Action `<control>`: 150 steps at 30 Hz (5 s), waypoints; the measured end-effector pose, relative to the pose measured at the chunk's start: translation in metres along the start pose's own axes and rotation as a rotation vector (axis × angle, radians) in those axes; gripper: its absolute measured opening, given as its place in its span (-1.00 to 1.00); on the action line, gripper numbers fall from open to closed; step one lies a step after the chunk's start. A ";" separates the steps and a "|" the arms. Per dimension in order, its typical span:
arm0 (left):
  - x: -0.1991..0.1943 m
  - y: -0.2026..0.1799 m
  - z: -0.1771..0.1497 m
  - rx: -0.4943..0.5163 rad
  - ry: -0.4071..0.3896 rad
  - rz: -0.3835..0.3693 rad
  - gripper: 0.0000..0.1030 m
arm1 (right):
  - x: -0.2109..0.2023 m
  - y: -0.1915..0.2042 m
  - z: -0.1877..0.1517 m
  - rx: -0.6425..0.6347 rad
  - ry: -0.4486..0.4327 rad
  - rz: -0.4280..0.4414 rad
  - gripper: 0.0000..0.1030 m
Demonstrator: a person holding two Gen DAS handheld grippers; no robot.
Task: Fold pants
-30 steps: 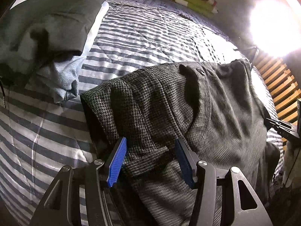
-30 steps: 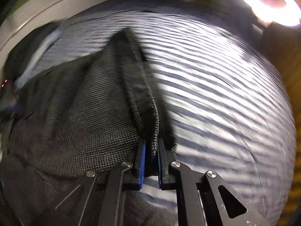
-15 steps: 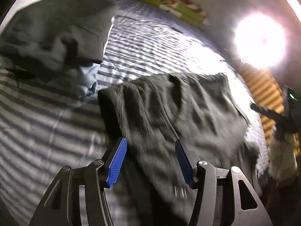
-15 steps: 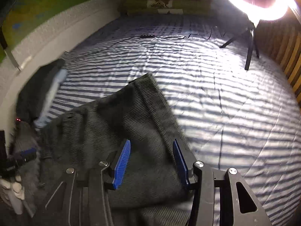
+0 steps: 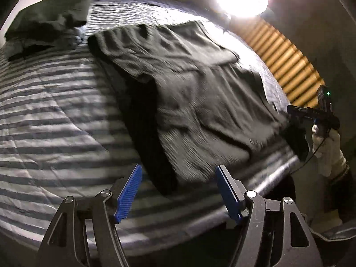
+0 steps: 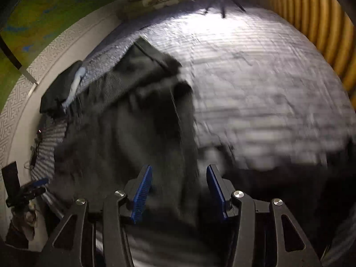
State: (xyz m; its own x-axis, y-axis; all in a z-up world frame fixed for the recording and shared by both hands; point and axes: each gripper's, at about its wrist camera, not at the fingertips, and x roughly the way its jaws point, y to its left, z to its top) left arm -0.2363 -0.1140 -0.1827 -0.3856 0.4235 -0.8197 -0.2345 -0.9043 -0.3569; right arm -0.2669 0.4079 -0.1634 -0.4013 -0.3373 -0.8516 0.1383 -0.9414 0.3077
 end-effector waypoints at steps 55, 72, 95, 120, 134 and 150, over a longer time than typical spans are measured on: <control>-0.050 -0.068 0.064 0.407 -0.168 0.081 -0.78 | -0.038 0.027 0.021 0.395 -0.172 0.235 -0.53; 0.000 0.101 0.253 -0.048 -0.208 0.121 -0.80 | 0.103 0.129 0.261 0.287 -0.140 0.141 -0.53; 0.007 0.108 0.230 -0.017 -0.250 0.288 0.08 | 0.095 0.093 0.277 0.085 -0.112 0.039 0.03; 0.043 0.050 0.225 0.215 -0.050 0.186 0.21 | 0.114 0.043 0.221 0.350 -0.074 0.252 -0.83; 0.003 0.090 0.155 0.059 -0.049 0.206 0.56 | 0.117 0.006 0.132 0.435 -0.006 0.243 -0.34; 0.094 0.116 0.237 0.061 -0.098 0.578 0.47 | 0.194 0.150 0.150 -0.018 0.050 0.139 -0.44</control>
State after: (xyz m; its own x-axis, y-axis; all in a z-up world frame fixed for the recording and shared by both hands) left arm -0.5108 -0.1667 -0.1949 -0.5459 -0.1310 -0.8275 -0.0118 -0.9864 0.1639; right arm -0.4596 0.2024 -0.2186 -0.3315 -0.4637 -0.8216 0.2061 -0.8854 0.4166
